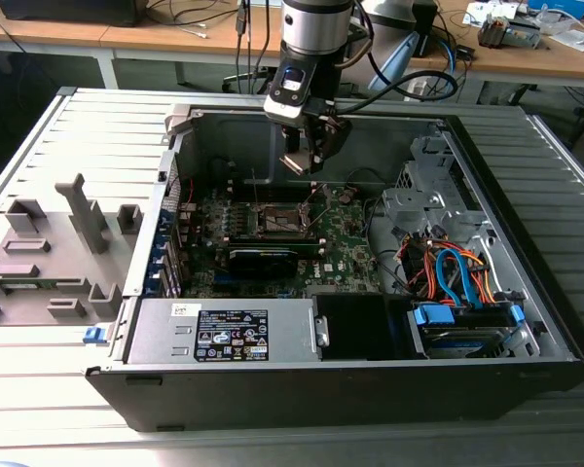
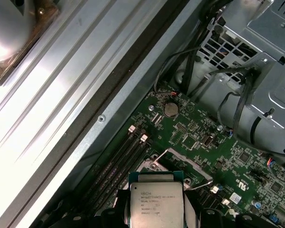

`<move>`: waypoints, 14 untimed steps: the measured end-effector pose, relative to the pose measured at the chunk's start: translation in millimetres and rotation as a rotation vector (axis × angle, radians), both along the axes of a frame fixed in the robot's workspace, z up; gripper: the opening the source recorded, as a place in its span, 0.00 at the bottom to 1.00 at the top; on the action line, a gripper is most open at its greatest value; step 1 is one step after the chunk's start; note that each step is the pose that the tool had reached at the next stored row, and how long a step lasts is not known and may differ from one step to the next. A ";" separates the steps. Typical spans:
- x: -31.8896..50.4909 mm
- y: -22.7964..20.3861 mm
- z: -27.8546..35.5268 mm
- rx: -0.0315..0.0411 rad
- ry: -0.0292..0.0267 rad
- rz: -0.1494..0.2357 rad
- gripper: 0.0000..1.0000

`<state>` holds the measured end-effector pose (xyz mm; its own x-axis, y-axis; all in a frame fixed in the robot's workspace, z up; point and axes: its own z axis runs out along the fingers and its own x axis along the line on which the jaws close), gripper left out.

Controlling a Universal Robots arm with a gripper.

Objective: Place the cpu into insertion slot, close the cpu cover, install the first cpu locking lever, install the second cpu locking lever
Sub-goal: 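Place the cpu into insertion slot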

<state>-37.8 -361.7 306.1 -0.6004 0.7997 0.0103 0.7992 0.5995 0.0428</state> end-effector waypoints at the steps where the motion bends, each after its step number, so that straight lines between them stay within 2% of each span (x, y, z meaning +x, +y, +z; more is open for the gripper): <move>1: 0.0 0.0 0.0 -0.0001 0.0000 -0.001 0.55; 14: 0.0 0.0 -0.6 -0.0004 0.0000 -0.023 0.55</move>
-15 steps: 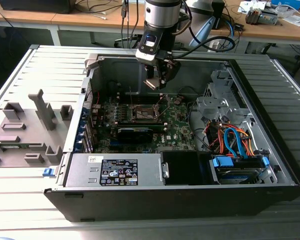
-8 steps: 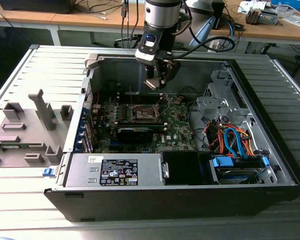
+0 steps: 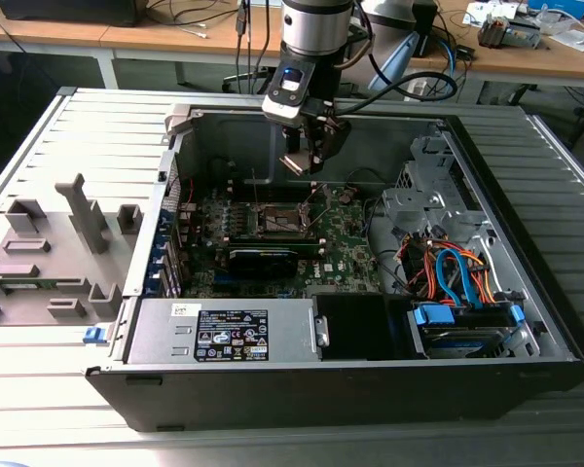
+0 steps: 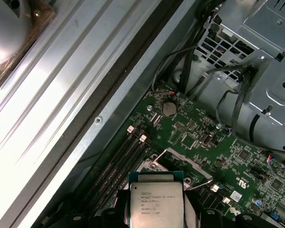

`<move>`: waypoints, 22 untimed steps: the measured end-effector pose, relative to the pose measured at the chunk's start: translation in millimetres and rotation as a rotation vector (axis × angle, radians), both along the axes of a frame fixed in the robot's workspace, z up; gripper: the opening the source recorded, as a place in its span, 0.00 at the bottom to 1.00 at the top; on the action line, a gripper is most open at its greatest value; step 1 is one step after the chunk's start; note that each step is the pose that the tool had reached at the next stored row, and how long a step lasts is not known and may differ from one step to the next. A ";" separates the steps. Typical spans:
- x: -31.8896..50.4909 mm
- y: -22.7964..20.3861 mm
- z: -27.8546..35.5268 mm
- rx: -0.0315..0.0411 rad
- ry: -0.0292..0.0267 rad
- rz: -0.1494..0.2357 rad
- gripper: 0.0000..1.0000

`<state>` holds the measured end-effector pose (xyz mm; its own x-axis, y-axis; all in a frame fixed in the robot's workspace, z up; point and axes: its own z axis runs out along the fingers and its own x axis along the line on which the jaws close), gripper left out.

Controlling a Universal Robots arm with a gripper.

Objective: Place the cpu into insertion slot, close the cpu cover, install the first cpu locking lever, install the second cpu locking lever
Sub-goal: 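Place the cpu into insertion slot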

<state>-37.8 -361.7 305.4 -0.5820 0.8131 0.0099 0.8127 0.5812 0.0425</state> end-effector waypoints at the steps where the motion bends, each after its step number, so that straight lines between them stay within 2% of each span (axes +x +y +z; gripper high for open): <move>1: 0.0 0.0 0.0 0.0000 0.0000 -0.001 0.55; 22: 0.0 0.0 -0.5 -0.0014 0.0000 -0.054 0.55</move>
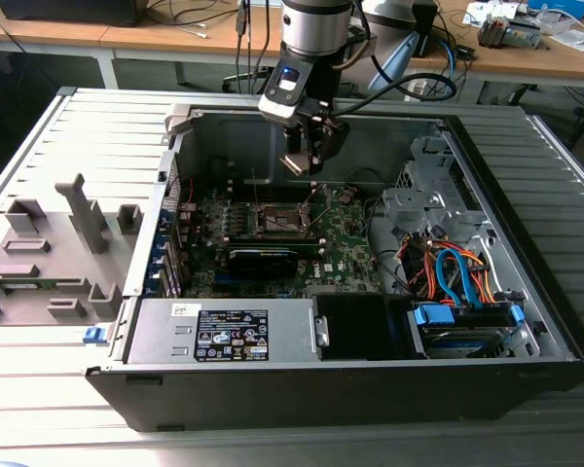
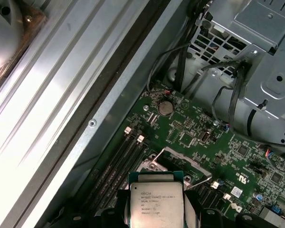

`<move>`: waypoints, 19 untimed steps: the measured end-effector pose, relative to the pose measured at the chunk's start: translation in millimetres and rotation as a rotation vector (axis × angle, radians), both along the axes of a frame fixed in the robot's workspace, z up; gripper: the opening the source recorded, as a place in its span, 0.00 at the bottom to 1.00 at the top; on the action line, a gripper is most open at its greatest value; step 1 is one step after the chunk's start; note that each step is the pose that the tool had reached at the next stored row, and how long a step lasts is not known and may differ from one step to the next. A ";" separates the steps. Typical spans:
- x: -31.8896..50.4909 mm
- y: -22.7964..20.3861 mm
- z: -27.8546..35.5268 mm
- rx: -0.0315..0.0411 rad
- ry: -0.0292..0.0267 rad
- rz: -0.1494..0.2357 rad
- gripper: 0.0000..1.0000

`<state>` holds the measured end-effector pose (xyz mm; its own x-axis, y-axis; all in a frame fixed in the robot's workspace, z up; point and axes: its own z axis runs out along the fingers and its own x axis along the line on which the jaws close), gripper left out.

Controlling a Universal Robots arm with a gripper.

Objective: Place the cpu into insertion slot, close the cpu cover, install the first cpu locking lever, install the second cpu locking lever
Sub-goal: 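Place the cpu into insertion slot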

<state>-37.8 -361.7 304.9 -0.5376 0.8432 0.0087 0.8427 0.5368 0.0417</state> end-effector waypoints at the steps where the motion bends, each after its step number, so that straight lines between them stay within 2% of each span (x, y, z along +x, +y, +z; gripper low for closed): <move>1: 0.0 0.0 0.0 -0.0002 0.0000 -0.003 0.55; 5: 0.0 0.0 -0.3 -0.0007 0.0000 -0.041 0.55; 19: 0.0 0.0 -0.5 -0.0007 0.0000 -0.068 0.55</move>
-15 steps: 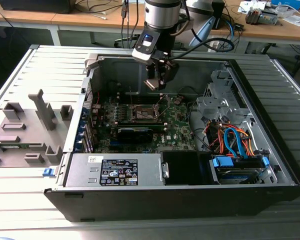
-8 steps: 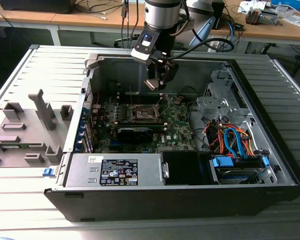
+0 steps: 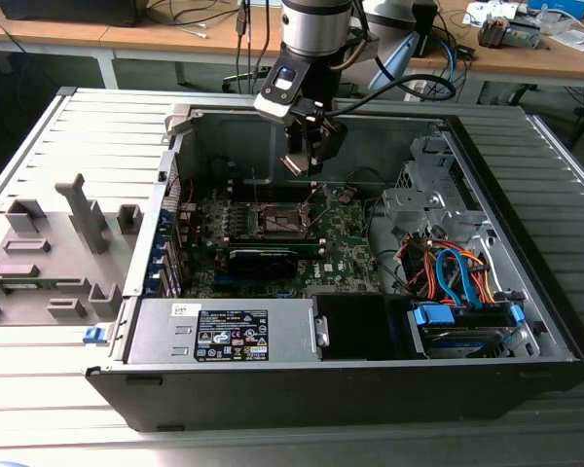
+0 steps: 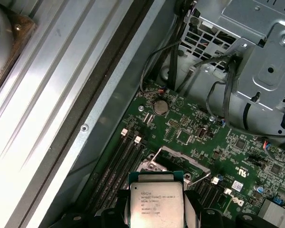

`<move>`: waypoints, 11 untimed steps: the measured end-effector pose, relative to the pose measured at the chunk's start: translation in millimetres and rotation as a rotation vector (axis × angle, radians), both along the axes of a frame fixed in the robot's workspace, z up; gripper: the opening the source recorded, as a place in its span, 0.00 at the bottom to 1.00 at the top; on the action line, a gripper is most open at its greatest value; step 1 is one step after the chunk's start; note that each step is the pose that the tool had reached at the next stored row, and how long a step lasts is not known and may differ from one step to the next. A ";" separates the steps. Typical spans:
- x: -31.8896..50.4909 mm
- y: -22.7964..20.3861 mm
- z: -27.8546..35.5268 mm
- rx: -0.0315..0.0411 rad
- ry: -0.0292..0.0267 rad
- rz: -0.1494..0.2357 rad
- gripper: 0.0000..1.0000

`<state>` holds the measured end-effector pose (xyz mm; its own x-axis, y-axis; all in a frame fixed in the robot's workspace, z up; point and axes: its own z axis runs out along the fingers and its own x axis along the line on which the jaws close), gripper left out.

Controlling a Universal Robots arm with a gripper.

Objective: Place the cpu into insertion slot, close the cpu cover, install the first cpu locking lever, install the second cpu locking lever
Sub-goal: 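Place the cpu into insertion slot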

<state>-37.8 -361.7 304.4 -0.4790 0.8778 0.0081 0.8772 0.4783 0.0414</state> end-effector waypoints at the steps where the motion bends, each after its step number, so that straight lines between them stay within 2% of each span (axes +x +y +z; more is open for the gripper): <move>1: 0.0 0.0 0.0 -0.0001 0.0000 -0.002 0.55; 11: 0.0 0.0 -0.2 -0.0001 0.0001 -0.028 0.55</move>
<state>-37.8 -361.7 304.2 -0.4545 0.8907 0.0081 0.8901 0.4539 0.0413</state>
